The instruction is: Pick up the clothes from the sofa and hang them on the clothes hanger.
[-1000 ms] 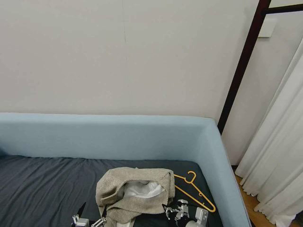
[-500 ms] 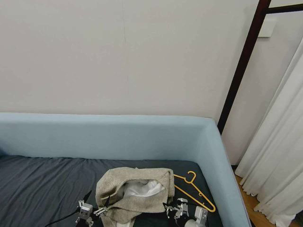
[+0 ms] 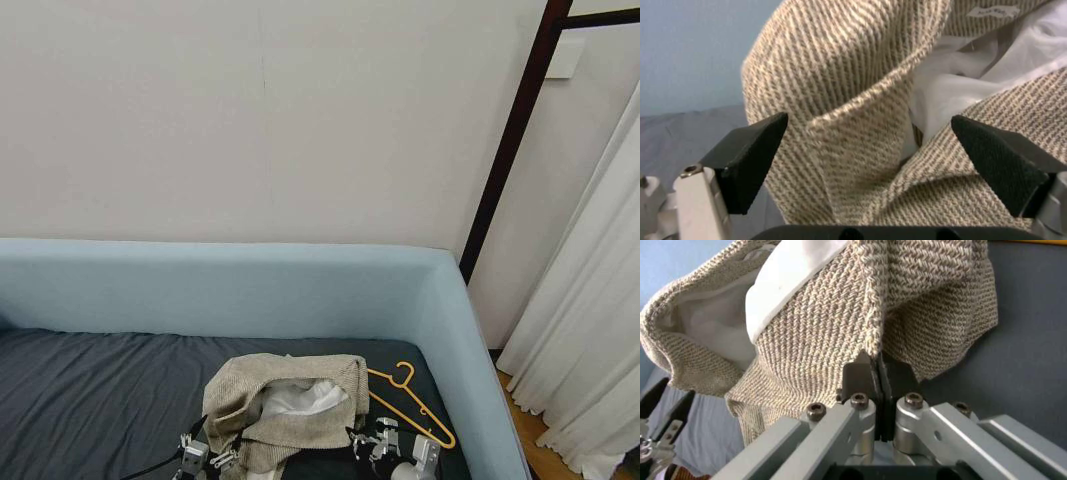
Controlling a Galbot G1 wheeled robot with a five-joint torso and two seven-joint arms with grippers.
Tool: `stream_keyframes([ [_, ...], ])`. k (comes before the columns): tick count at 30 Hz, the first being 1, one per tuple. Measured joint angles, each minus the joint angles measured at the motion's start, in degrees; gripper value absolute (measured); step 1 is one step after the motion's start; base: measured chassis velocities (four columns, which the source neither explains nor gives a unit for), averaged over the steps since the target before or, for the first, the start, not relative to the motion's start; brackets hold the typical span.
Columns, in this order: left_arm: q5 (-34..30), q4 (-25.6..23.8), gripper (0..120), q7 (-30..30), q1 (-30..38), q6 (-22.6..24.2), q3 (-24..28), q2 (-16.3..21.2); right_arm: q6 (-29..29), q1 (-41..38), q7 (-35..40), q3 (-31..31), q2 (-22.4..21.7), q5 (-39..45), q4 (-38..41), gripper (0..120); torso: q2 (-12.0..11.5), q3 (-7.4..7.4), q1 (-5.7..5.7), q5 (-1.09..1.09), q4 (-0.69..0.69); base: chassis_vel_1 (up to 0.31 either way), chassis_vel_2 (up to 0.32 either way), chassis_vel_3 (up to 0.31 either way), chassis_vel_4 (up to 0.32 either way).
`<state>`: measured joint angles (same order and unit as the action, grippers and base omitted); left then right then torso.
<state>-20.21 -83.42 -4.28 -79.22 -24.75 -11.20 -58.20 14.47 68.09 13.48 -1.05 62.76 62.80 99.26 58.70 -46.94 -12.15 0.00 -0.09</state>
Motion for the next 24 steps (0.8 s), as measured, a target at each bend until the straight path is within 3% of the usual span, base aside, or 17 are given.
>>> stream_keyframes([
  [3,0.0,0.3,94,-0.2,0.2,0.1,0.4,-0.3,0.0,0.0,0.0,0.0,0.0,0.0,0.1,0,0.0,0.00,0.00,0.00,0.00,0.000,0.000,0.000,0.000],
  [7,0.1,0.9,82,-0.5,0.7,0.1,0.5,-0.6,0.0,0.0,0.0,0.0,0.0,0.0,0.2,0,0.0,0.00,0.00,0.00,0.00,0.000,0.000,0.000,0.000],
  [11,0.0,1.6,64,-0.5,1.2,0.4,0.7,-0.8,0.0,0.2,0.0,0.0,0.0,0.0,0.2,0,0.0,0.00,0.00,0.00,0.00,0.000,0.000,0.000,0.000],
  [24,0.0,2.6,20,-0.4,2.1,0.8,1.3,-1.2,-0.1,0.2,0.1,0.1,-0.3,0.1,0.5,0,0.0,0.00,0.00,0.00,0.00,0.000,0.000,0.000,0.000],
])
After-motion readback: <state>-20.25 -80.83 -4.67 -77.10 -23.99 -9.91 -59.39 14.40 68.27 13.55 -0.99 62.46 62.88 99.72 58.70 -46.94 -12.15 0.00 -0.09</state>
